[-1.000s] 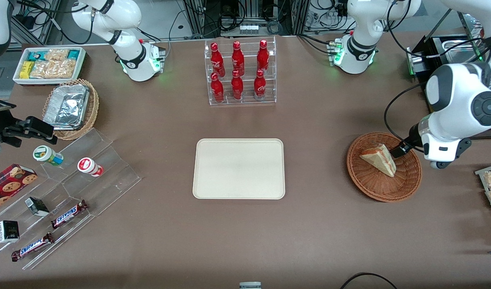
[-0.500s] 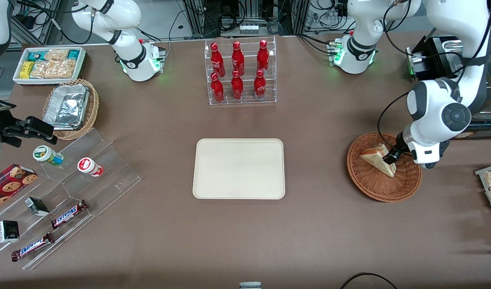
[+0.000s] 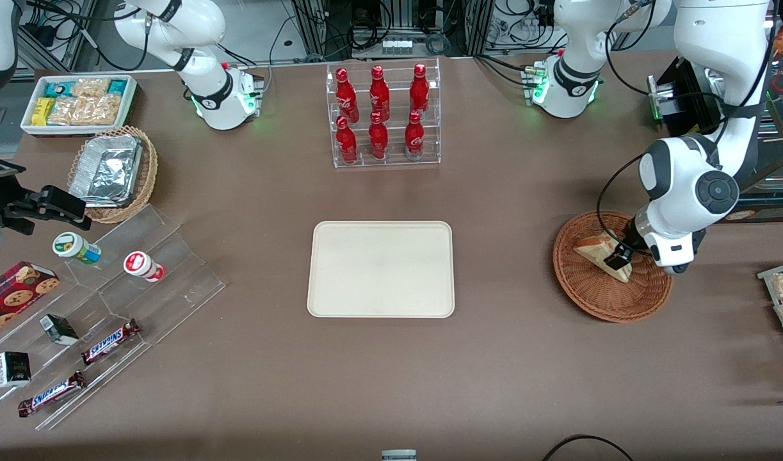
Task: Place sandwich from basket to tray
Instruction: 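Lower the open left gripper and close it on the wrapped sandwich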
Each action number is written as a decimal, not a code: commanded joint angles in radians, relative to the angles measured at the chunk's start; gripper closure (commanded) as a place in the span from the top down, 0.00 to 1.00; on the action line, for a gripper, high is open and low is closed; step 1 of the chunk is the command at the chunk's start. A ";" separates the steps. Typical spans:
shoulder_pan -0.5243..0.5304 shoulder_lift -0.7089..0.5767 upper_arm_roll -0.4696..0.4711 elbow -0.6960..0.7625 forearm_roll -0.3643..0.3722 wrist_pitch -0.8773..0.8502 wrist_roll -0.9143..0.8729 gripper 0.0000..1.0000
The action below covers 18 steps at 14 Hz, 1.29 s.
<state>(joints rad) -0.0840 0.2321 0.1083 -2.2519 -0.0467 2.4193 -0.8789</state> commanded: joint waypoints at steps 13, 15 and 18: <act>-0.026 -0.006 -0.015 0.079 -0.013 -0.138 0.005 0.20; -0.107 -0.017 -0.012 0.147 -0.002 -0.196 0.006 0.20; -0.207 0.024 -0.028 0.236 0.001 -0.198 0.020 0.16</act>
<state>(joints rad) -0.2189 0.2208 0.0832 -2.0715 -0.0565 2.2413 -0.8671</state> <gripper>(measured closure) 0.811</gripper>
